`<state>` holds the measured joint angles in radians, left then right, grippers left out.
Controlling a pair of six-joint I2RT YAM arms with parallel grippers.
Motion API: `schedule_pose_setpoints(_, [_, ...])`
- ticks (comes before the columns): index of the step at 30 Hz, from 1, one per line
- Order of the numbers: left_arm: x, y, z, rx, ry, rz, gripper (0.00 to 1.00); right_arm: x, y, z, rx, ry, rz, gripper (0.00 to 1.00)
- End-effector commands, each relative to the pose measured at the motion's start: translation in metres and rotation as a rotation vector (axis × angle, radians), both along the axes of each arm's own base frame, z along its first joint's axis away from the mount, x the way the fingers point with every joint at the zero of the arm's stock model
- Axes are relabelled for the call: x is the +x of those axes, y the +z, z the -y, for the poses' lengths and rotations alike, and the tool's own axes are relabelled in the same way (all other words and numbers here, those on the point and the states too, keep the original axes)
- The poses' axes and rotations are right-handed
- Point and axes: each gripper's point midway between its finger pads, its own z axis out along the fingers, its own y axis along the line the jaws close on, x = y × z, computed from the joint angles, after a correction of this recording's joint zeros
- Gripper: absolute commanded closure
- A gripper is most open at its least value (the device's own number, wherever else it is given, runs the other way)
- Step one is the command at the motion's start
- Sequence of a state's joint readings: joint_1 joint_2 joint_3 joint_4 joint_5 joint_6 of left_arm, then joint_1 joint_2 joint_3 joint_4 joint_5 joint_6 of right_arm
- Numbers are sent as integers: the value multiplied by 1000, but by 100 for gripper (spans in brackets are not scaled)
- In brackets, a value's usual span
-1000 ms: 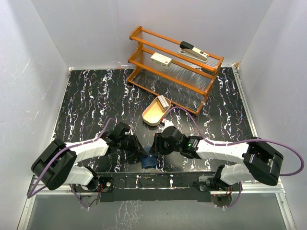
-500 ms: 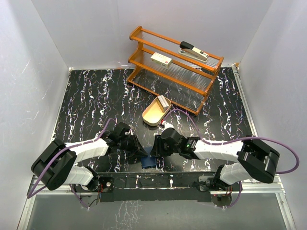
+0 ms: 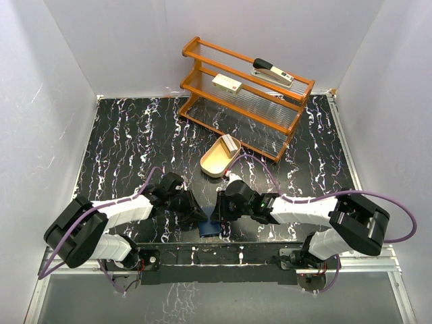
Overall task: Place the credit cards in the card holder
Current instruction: Close the card holder at the center of the board.
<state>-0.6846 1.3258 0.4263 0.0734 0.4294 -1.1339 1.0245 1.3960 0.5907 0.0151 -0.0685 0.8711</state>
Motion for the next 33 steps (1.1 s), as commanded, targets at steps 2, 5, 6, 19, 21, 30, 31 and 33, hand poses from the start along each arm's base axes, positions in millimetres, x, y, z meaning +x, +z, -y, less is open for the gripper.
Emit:
schedule_pose_setpoints(2, [-17, -32, -27, 158, 13, -64, 84, 0, 5, -4, 30, -8, -10, 74])
schedule_pose_setpoints(5, [-17, -31, -27, 156, 12, -62, 84, 3, 8, 1, 11, -39, -5, 73])
schedule_pose_setpoints(6, [-17, -30, -27, 155, 12, -64, 84, 5, 10, 3, 8, -49, 0, 73])
schedule_pose_setpoints(19, [-19, -29, -26, 143, 15, -64, 84, 4, 2, -3, 22, -72, -27, 73])
schedule_pose_setpoints(21, [-18, -28, -25, 139, 13, -62, 84, 5, 2, -6, 28, -67, -22, 73])
schedule_pose_setpoints(30, [-17, -28, -22, 130, 14, -61, 84, 3, 6, -13, 46, -33, -22, 75])
schedule_pose_setpoints(31, [-16, -29, -22, 130, 13, -62, 84, 3, 6, -14, 46, -28, -22, 76])
schedule_pose_setpoints(33, [-17, -30, -22, 132, 13, -65, 84, 2, 6, -14, 49, -25, -23, 76])
